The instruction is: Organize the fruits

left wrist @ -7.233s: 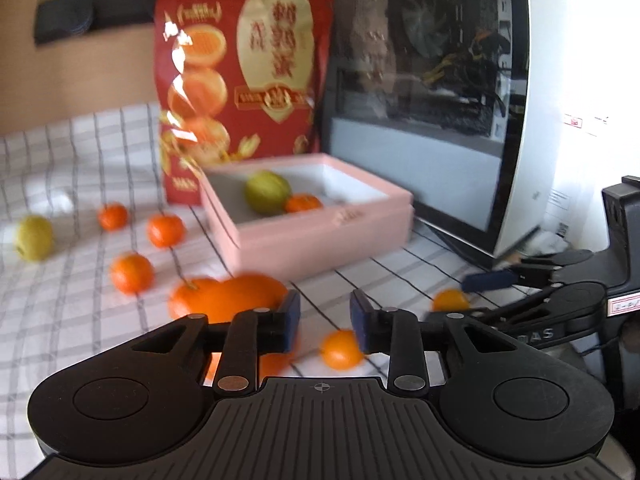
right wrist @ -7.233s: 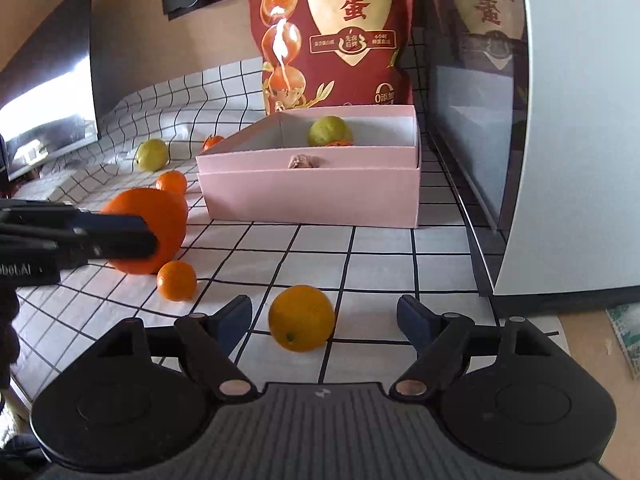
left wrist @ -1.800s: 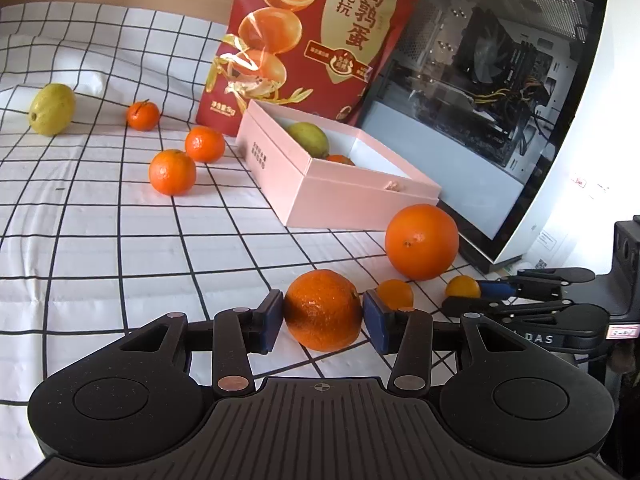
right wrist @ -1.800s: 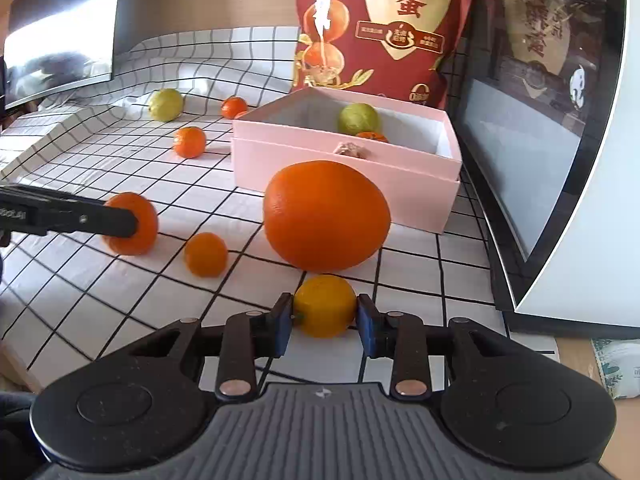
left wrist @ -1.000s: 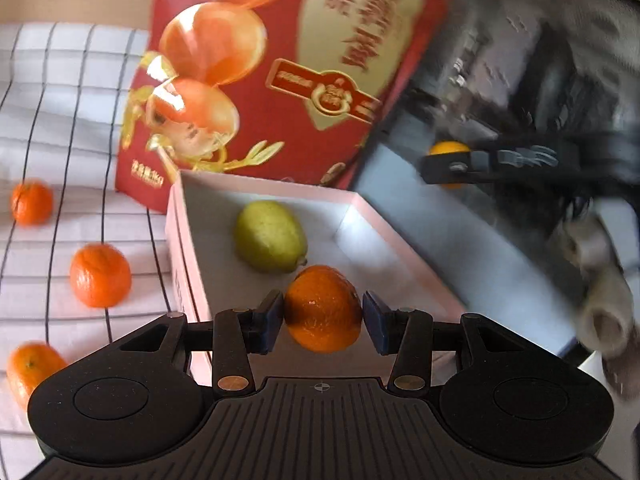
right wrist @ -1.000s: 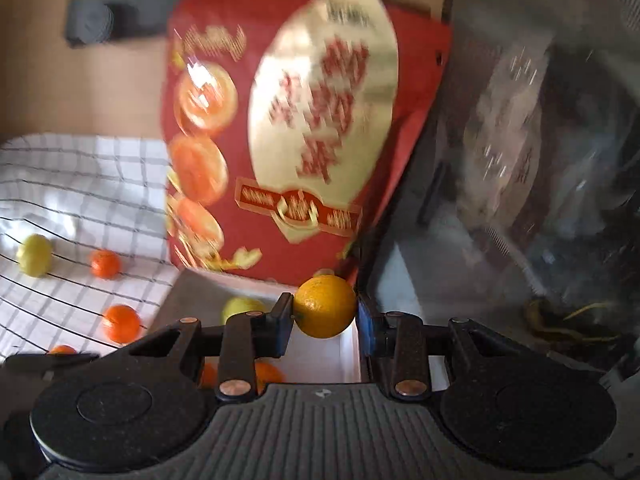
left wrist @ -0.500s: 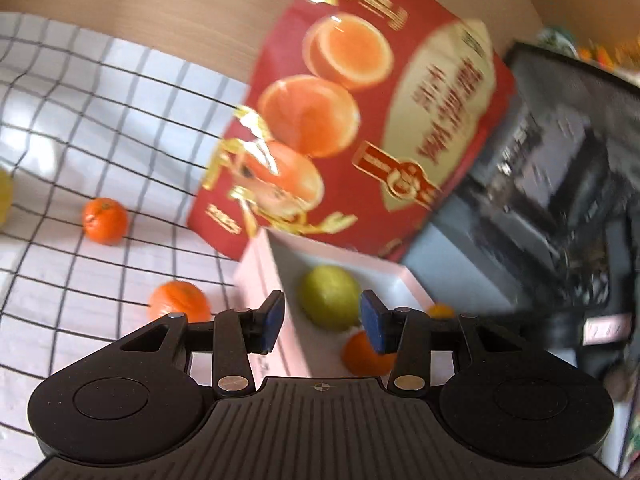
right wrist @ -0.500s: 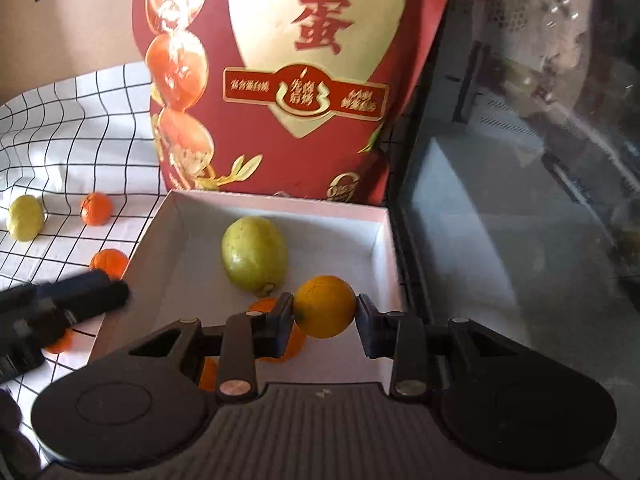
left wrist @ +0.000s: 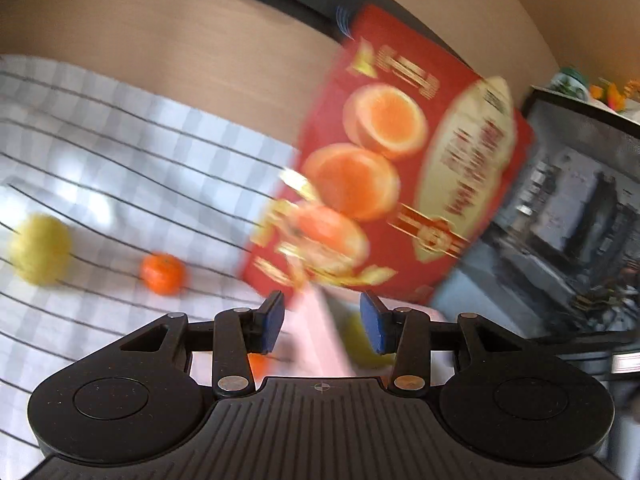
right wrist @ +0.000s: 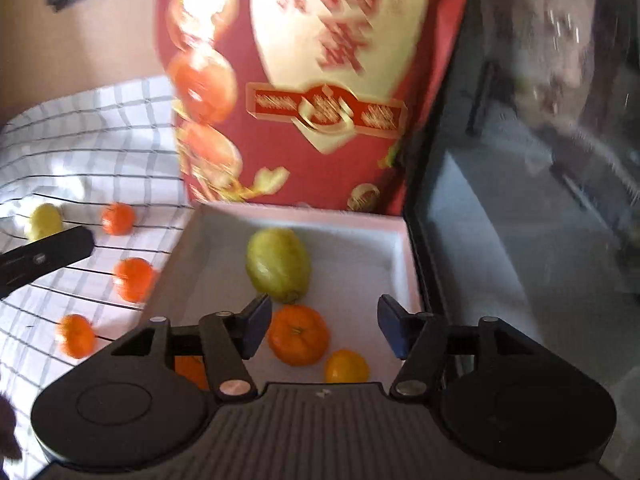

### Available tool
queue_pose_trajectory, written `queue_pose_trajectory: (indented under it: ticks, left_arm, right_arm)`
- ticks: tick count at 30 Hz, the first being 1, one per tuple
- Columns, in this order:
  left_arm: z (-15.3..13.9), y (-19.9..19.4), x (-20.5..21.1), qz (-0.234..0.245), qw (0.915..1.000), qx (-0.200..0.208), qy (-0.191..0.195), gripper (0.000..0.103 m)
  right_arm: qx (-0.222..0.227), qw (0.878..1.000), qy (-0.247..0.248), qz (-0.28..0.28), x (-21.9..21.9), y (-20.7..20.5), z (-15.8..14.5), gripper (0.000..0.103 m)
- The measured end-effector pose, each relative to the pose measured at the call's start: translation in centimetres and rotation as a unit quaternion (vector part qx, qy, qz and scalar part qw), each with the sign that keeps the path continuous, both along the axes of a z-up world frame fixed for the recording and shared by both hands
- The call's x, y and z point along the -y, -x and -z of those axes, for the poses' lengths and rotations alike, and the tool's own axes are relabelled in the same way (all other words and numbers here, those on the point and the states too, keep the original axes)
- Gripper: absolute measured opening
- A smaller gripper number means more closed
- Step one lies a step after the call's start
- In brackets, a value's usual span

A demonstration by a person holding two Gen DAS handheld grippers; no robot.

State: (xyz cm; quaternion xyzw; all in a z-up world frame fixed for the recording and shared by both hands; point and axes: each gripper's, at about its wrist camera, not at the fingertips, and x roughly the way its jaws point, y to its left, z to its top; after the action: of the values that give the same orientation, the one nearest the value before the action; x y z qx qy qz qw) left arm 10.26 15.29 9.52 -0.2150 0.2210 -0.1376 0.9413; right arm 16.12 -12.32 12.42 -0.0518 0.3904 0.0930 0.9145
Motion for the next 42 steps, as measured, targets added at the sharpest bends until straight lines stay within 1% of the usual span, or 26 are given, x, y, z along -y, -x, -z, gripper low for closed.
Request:
queue_pose_trajectory:
  ticks: [2,4,6,7,9,10,11,13,15,17,19,21,25,27,29,31,33,34,35,36,37,38,40,42]
  left_arm:
    - [0.1,0.2,-3.0,-0.037,0.9992,0.002,-0.014,0.046]
    - [0.6,0.4,-6.9,-0.087,0.9961,0.001,-0.013,0.046]
    - [1.5,0.6,-11.0,-0.134,0.9909,-0.003,0.013,0.046]
    - [2.0,0.6,-12.6,-0.15,0.9884,-0.005,0.027,0.046]
    - [2.9,0.1,-15.2,-0.167,0.9835,-0.032,0.06,0.046]
    - [3.1,-0.1,-16.2,-0.168,0.9821,-0.038,0.075,0.046]
    - [3.3,-0.2,-16.6,-0.17,0.9814,-0.037,0.082,0.046]
    - [3.4,-0.5,-16.6,-0.171,0.982,-0.036,0.071,0.046]
    - [3.4,-0.9,-15.9,-0.16,0.9855,-0.031,0.046,0.046]
    - [3.4,-1.3,-15.2,-0.159,0.9867,-0.03,0.015,0.046]
    - [3.6,-1.5,-14.4,-0.163,0.9859,-0.03,-0.019,0.046]
    - [3.9,-1.7,-14.2,-0.169,0.9844,-0.033,-0.036,0.046]
    - [4.4,-2.0,-14.3,-0.171,0.9835,-0.044,-0.041,0.046]
    - [4.6,-2.0,-14.4,-0.171,0.9834,-0.046,-0.041,0.046]
    - [4.7,-2.0,-14.6,-0.172,0.9833,-0.047,-0.037,0.046]
    - [4.8,-2.0,-14.8,-0.172,0.9836,-0.047,-0.029,0.046]
    - [4.7,-1.9,-14.9,-0.171,0.9841,-0.043,-0.024,0.046]
    - [4.7,-1.9,-14.9,-0.169,0.9846,-0.04,-0.022,0.046]
    - [4.7,-1.8,-14.8,-0.166,0.9853,-0.036,-0.021,0.046]
    - [4.7,-1.8,-14.7,-0.161,0.9862,-0.033,-0.019,0.046]
    - [4.7,-1.9,-14.6,-0.156,0.9871,-0.031,-0.018,0.046]
    - [4.7,-1.9,-14.5,-0.152,0.9878,-0.029,-0.017,0.046]
    - [4.9,-2.0,-14.1,-0.149,0.9883,-0.025,-0.021,0.046]
    - [4.9,-2.0,-13.8,-0.151,0.9877,-0.023,-0.032,0.046]
  right_arm:
    - [0.011,1.0,-0.009,-0.017,-0.9,0.8,-1.0,0.068]
    - [0.018,0.999,-0.018,-0.03,-2.1,1.4,-1.6,0.071]
    - [0.021,0.999,-0.024,-0.043,-3.6,1.7,-1.8,0.073]
    - [0.02,0.998,-0.024,-0.049,-4.6,1.6,-1.8,0.073]
    - [0.014,0.998,-0.016,-0.058,-6.6,1.4,-1.3,0.073]
    - [0.01,0.998,-0.01,-0.064,-7.8,1.1,-1.1,0.073]
    - [0.006,0.998,-0.006,-0.07,-9.0,0.9,-1.0,0.073]
    - [0.002,0.997,-0.007,-0.08,-10.7,0.9,-0.8,0.073]
    - [-0.004,0.995,-0.017,-0.096,-12.2,1.1,-0.5,0.073]
    - [-0.008,0.993,-0.015,-0.116,-13.5,2.1,-0.4,0.073]
    - [0.0,0.99,0.002,-0.139,-14.8,3.4,-0.2,0.073]
    - [0.013,0.986,0.022,-0.165,-15.6,5.1,0.4,0.073]
    - [0.022,0.979,0.032,-0.199,-16.6,7.1,1.8,0.073]
    - [0.005,0.979,0.019,-0.201,-17.1,6.8,2.8,0.073]
    - [-0.021,0.981,0.005,-0.191,-17.5,5.9,3.8,0.073]
    - [-0.029,0.983,0.002,-0.179,-18.0,5.3,4.7,0.073]
    - [-0.026,0.985,0.011,-0.171,-18.5,4.8,5.5,0.071]
    - [-0.026,0.985,0.013,-0.168,-18.7,4.7,5.8,0.065]
    - [-0.03,0.985,0.014,-0.167,-18.8,4.6,6.1,0.053]
    - [-0.036,0.985,0.012,-0.169,-18.9,4.6,6.3,0.049]
    - [-0.041,0.984,0.008,-0.174,-18.9,4.9,6.4,0.038]
    - [-0.041,0.983,0.011,-0.179,-19.0,5.3,6.4,0.034]
    - [-0.033,0.979,0.019,-0.2,-19.3,6.7,6.3,0.032]
    - [-0.038,0.975,0.007,-0.22,-18.9,8.3,6.3,0.029]
